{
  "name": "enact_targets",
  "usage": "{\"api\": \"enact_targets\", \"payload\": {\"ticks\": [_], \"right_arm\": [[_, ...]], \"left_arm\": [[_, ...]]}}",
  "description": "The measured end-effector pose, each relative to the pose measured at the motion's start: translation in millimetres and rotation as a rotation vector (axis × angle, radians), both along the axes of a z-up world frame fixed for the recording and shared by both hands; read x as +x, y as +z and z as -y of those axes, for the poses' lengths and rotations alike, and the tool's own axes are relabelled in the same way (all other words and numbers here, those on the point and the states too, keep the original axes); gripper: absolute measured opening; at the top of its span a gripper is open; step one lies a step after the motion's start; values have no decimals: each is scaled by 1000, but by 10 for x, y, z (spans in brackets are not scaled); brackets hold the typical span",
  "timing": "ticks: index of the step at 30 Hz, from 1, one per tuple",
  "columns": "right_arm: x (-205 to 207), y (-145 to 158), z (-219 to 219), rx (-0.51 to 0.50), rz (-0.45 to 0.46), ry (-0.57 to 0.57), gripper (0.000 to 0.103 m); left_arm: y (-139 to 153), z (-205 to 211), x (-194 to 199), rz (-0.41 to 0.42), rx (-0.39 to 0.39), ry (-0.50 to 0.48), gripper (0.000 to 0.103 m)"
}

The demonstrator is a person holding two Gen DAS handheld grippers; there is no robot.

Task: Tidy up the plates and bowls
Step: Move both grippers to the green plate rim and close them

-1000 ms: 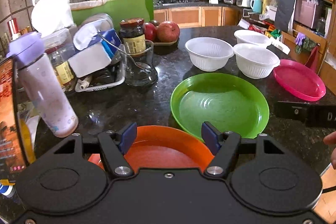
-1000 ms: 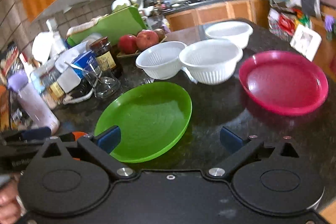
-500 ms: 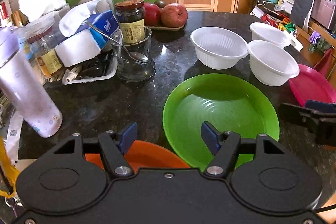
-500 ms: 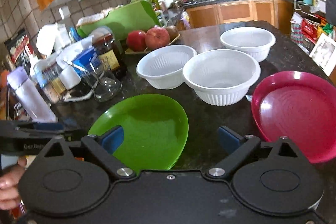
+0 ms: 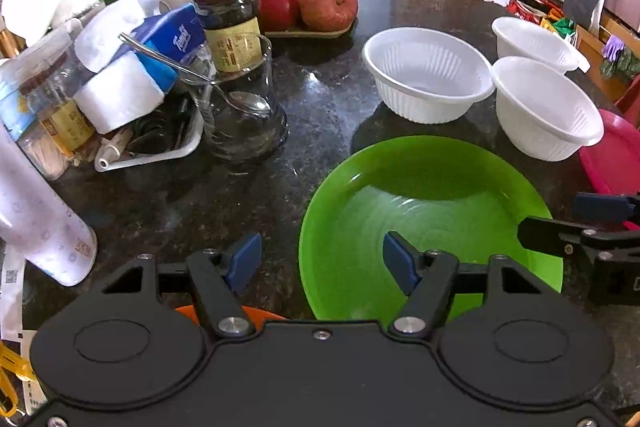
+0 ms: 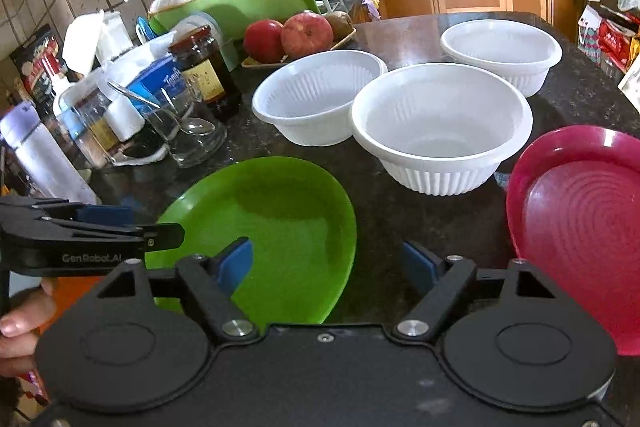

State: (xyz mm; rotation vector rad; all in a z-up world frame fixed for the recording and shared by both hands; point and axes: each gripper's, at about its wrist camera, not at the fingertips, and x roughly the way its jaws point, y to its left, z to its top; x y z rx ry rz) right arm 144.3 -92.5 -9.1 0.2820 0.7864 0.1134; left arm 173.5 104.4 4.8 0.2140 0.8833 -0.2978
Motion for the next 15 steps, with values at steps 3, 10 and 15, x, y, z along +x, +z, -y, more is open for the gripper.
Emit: {"api": "enact_targets", "payload": {"ticks": [3,10,15], "right_arm": [[33,-46,-33,-31,-14,17,77],[89,-112,-89,-86,-26,48,65],[152,-134,-164,-108,-43,120,96]], "left_arm": [[-53,29,48,-18,10,2,70],[-119,37,105,-35,22,9,70],[-158,54,145,-52,24,-2,69]]}}
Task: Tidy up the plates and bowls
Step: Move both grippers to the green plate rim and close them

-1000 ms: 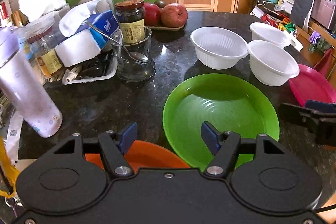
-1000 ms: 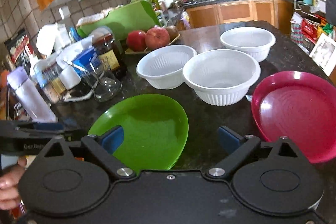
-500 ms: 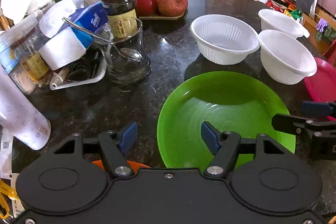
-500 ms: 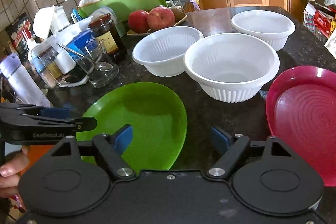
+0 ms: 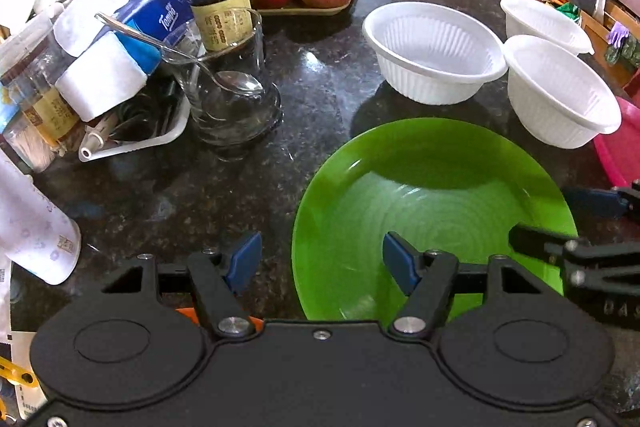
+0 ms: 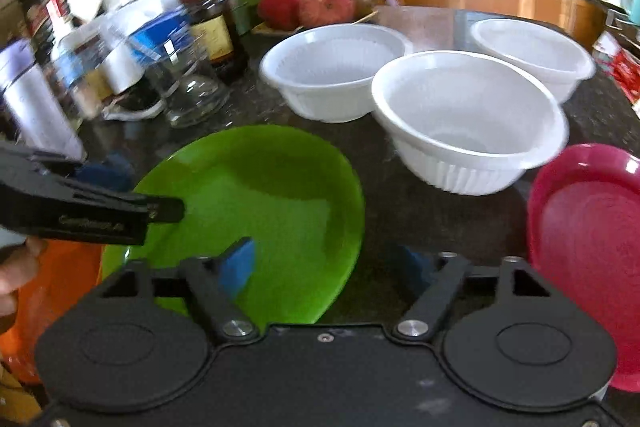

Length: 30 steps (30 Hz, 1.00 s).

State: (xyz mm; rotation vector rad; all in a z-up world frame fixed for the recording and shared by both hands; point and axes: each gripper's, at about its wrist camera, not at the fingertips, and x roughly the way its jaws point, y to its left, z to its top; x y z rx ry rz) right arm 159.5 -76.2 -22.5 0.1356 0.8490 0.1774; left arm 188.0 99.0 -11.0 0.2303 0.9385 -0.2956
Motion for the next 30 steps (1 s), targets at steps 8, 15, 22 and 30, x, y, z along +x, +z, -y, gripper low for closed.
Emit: {"api": "enact_targets", "payload": {"ticks": [8,15,22,30], "right_arm": [[-4,-39,-55,-1,8,65,103],[15,11,116,98,-5,-15,80],[-30,16,108,89,-4,-33,38],[-162,16,271,71,-3,-87,22]], "left_arm": [[-11,-42,30,-8,-7,8,65],[2,-64,0,-13,-4,0,60],[10,-39,-89,-14,-3,-14,43],[16,68,-161,-2,23,9,20]]}}
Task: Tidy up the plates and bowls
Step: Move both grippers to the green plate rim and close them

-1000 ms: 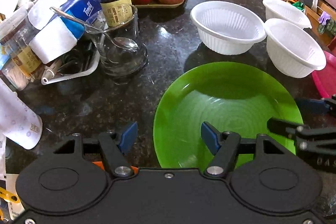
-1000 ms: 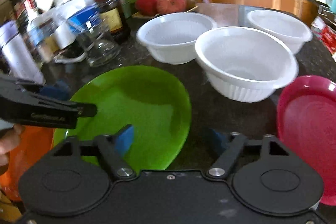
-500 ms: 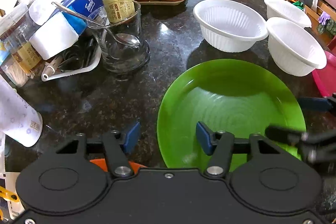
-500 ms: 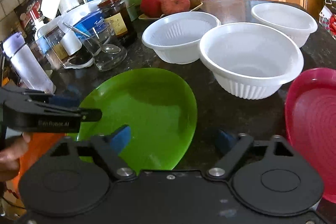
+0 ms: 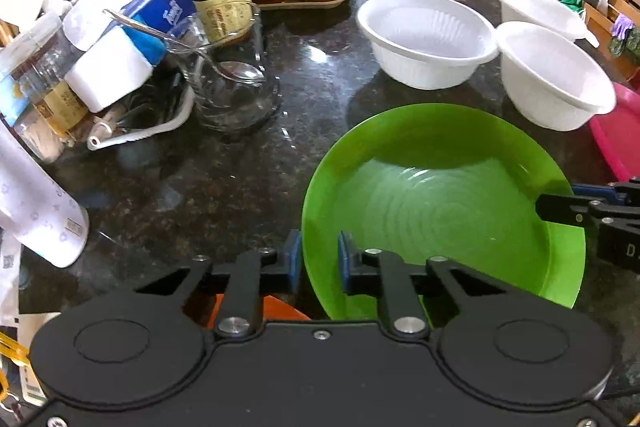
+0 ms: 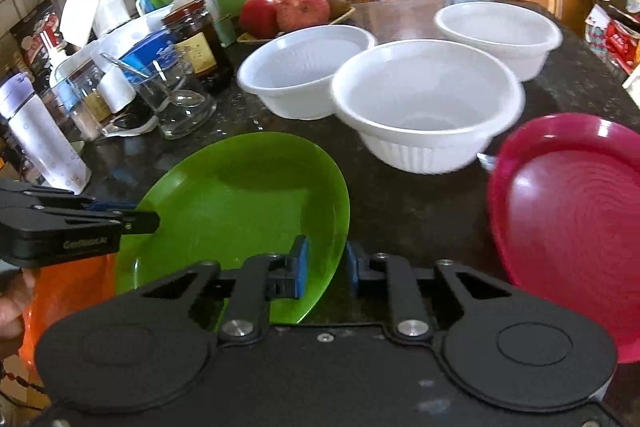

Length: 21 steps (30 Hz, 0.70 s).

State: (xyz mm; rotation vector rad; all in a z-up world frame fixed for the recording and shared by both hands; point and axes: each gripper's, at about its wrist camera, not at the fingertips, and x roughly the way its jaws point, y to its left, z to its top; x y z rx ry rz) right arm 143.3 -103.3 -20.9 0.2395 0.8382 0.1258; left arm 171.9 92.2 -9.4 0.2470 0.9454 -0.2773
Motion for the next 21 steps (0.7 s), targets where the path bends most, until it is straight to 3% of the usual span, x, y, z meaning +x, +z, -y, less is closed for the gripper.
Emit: {"api": "enact_targets", "payload": {"ticks": [9,21], "right_arm": [[-277,47,225,14,23,-17,22],[-591,176,360,41,81,54,22]], "left_arm": [[94,215,-255,32,0,-13,19],[213,276,-627,57,-13,77,19]]}}
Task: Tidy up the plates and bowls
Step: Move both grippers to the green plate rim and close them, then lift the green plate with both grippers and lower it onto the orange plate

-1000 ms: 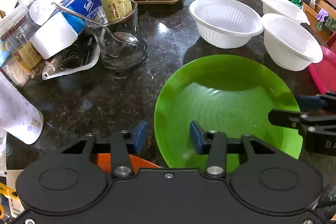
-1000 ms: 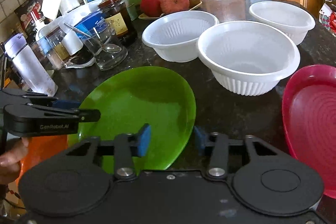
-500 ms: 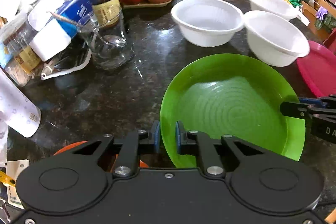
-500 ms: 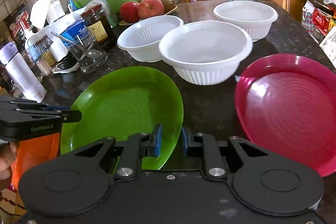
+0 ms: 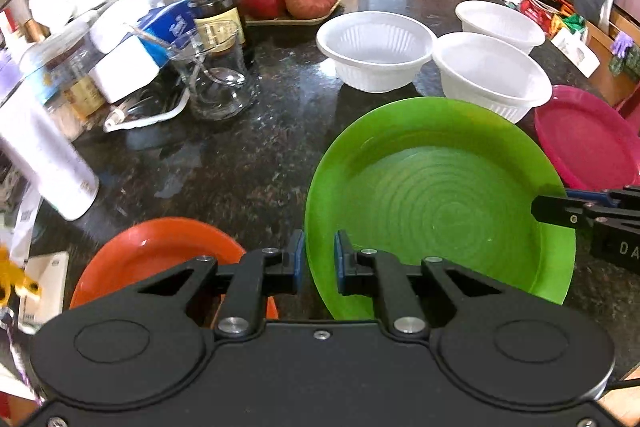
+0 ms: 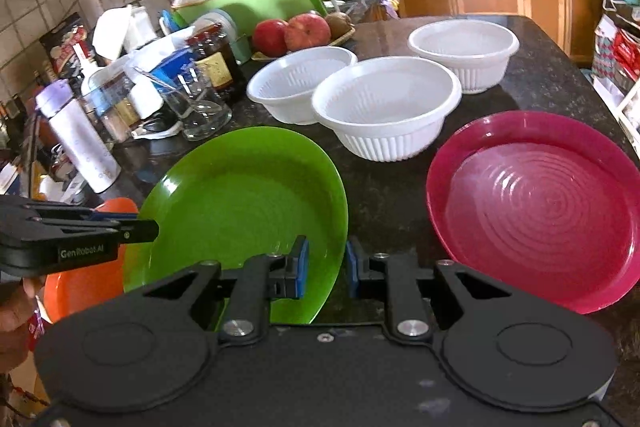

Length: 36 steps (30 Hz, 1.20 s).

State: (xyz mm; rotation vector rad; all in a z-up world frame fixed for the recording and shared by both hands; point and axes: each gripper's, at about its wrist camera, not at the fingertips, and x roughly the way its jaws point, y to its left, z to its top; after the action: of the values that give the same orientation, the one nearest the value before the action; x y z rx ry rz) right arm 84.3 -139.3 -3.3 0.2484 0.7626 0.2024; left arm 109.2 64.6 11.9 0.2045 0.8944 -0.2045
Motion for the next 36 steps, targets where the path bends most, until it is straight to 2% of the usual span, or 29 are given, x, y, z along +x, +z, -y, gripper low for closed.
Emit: {"api": "enact_targets", "payload": {"ticks": [10,18,23,30,36], "right_arm": [[-46,139,-406,2,61,63,19],[86,196,-1084,11,68,136,18],[165,161,-1498,15,44,177,18],[170,88,-1851,-10,6,180,18],[91,63,-1966,-32,-1,144,18]], "left_arm": [[71,-357,-229,28,-18,89,19],[133,-979,-256,54,-12,161,19],[83,-1348,-279,48,19,202,19],[-38,-1698,-304,12,5,201,19],[-83,-1856,-319,-1,-19,169,20]]}}
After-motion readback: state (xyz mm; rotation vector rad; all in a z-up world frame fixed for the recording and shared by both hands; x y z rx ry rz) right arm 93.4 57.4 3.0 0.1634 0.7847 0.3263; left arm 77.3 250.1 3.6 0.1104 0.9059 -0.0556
